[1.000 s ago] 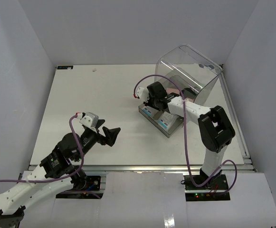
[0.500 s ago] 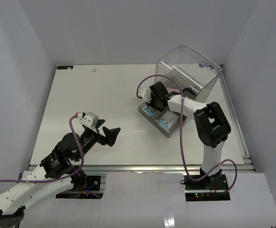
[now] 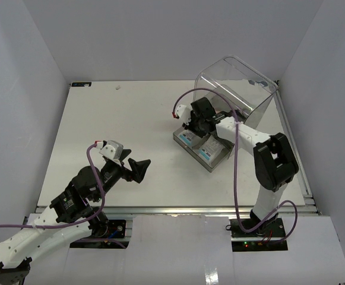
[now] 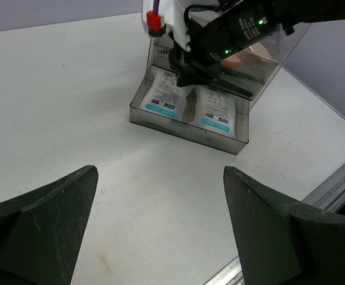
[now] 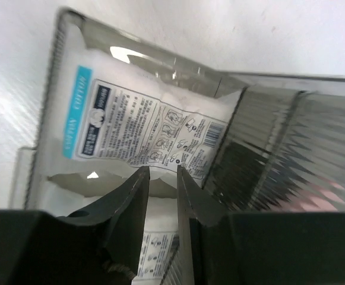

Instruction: Organize the makeup

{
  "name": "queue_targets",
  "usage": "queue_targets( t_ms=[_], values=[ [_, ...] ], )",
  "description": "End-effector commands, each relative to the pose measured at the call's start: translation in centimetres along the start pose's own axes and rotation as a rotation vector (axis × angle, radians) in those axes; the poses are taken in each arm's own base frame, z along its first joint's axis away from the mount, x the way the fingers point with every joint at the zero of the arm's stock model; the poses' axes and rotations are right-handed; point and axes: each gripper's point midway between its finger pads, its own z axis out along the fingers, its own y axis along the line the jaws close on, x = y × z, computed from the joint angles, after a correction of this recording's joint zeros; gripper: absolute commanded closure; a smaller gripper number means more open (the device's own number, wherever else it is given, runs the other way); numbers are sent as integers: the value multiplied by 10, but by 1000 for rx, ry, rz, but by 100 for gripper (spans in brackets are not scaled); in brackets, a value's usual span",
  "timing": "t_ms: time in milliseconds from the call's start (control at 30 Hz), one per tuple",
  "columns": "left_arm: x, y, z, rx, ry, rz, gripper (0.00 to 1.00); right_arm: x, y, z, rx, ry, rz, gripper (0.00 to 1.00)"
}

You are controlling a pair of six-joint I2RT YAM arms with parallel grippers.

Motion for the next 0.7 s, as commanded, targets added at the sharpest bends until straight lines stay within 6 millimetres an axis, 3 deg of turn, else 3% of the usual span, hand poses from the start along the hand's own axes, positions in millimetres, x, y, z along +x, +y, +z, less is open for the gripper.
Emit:
queue_targets(
  t_ms=[0, 100, 200, 267, 367, 500, 667],
  values=[
    [2, 2, 1, -8, 1, 9, 2, -53, -2, -53, -26, -200, 7, 68],
    [-1, 3, 0, -10, -7, 7, 2, -63, 35, -66, -202, -285, -5, 68],
    [-3, 4, -2, -16, -17, 4, 2, -69, 94, -86, -438, -372, -81, 68],
    [-4, 6, -4, -23, -28, -2, 2, -60, 132, -84, -504, -360, -153, 67],
    [-8, 8, -6, -30, -45, -9, 2, -42, 157, -68, -499, -277, -199, 67],
    [-9, 10, -8, -41, -53, -10, 2, -21, 159, -38, -432, -155, -198, 69],
    [-10, 10, -8, -41, -57, -12, 2, 5, 128, -4, -192, -1, -217, 70]
  ],
)
